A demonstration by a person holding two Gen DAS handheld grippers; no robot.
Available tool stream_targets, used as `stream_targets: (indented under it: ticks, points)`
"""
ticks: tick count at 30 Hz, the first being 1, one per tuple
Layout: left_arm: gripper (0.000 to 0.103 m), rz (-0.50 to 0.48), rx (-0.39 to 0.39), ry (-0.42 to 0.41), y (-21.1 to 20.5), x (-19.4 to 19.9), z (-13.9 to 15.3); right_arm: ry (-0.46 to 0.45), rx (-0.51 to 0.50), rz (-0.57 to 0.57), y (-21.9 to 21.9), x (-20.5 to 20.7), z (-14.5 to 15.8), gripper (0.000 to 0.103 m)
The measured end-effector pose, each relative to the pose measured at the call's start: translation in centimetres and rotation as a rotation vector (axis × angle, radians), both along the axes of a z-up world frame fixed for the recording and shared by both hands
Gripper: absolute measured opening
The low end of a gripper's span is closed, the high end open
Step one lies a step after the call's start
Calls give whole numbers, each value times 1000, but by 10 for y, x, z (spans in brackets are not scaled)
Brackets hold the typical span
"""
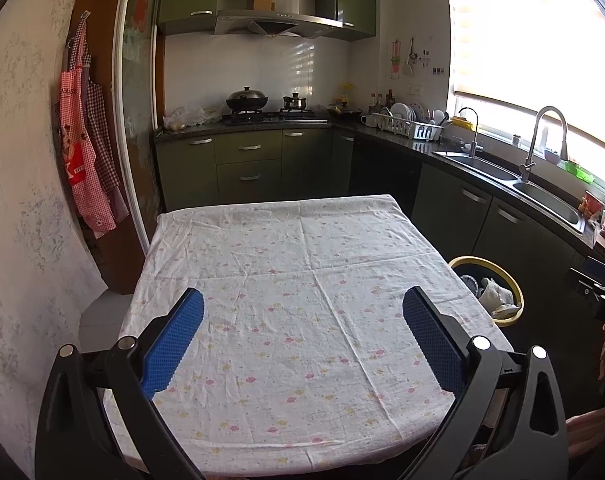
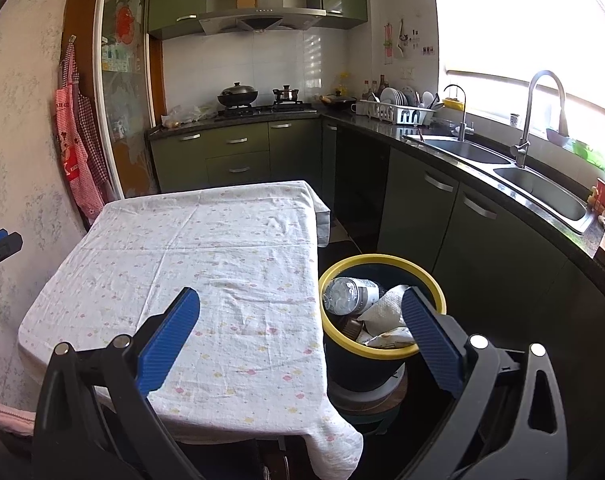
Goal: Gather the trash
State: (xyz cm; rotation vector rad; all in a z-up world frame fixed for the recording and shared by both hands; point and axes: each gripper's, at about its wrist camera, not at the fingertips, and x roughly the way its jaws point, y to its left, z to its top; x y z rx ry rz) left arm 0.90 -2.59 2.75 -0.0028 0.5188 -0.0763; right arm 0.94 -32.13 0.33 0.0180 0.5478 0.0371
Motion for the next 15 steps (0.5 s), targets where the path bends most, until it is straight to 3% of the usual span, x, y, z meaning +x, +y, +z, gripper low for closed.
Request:
stream_targets:
  ticks: [15]
  points:
    - [98,-5,4,5,-2,-2,-2,0,0,3,3,2,-1,96]
